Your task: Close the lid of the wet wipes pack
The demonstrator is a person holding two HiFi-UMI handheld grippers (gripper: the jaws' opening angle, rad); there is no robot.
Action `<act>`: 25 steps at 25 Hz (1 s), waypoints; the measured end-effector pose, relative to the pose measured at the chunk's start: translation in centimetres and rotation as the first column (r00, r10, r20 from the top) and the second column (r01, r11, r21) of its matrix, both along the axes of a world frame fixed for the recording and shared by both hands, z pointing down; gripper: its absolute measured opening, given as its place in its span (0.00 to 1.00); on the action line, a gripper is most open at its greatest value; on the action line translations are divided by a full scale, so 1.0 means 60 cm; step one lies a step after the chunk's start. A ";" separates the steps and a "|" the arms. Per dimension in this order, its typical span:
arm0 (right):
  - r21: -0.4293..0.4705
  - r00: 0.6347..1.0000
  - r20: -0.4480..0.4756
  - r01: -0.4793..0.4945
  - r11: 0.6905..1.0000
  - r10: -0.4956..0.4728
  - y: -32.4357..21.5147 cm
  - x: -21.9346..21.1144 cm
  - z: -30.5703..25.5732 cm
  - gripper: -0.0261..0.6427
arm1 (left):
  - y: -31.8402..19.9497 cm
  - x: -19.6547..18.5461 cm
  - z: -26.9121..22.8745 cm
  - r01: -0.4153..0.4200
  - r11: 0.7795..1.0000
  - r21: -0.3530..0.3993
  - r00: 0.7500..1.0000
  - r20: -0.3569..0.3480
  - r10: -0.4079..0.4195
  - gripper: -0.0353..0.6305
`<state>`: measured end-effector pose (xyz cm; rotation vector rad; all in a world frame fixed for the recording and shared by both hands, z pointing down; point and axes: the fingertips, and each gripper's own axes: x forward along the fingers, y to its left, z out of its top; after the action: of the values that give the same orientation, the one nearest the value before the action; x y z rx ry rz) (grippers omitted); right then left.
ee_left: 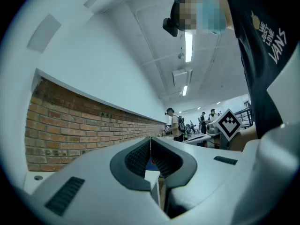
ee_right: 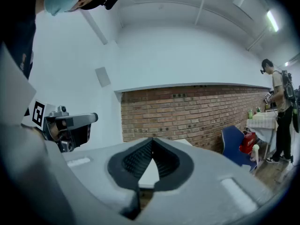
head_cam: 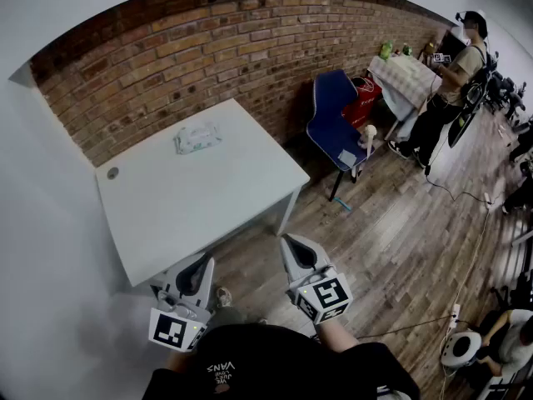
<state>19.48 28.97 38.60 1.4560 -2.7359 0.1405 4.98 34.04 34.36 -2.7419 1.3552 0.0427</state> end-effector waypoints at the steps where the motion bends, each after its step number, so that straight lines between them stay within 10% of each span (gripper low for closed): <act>1: -0.001 1.000 -0.001 0.000 1.000 0.000 -0.005 -0.004 0.000 0.03 | -0.005 -0.005 -0.004 -0.009 0.999 0.032 1.000 -0.012 0.009 0.07; 25: -0.001 0.999 0.035 0.010 1.000 -0.010 -0.207 -0.164 -0.027 0.04 | -0.212 -0.171 -0.007 -0.027 0.999 0.019 0.989 -0.144 0.030 0.07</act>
<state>9.62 16.56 36.99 1.4527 -2.7705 0.1688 -5.28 21.34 33.94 -2.7919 1.3417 0.2583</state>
